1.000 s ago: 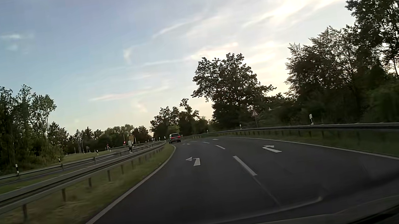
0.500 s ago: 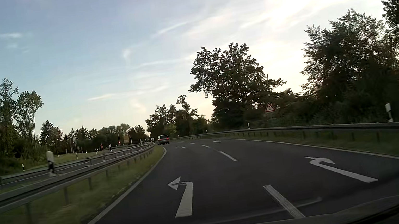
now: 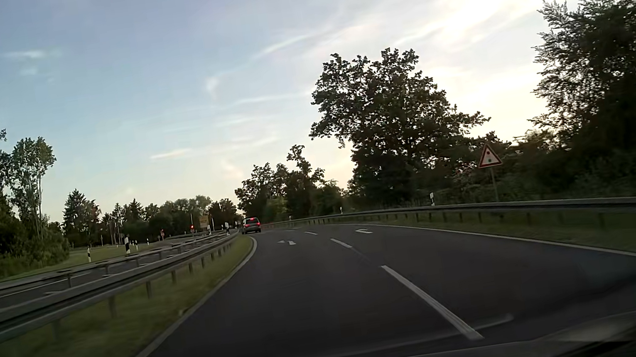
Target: Follow the waypoints while adhering to traffic rules and regulations
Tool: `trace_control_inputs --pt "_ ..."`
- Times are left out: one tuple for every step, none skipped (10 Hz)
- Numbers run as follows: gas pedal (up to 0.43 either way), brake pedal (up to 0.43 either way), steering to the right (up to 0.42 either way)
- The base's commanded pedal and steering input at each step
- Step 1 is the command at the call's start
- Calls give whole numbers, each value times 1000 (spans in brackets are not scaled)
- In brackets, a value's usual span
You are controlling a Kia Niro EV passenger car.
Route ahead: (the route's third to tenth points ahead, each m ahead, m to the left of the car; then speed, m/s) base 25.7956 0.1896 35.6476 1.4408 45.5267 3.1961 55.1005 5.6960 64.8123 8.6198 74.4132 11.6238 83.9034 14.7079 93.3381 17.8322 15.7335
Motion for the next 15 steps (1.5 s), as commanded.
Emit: trace_control_inputs --pt "79 0 -21" --pt "0 0 -21" --pt "0 0 -21" --pt "0 0 -22" --pt "0 0 -23" --pt "0 0 -24" --pt "0 0 -27" --pt "0 0 -30" --pt "0 0 -31" --pt "0 0 -32" --pt "0 0 -33" --pt "0 0 -34" --pt "0 0 -34" --pt "0 0 -32" --pt "0 0 -29"
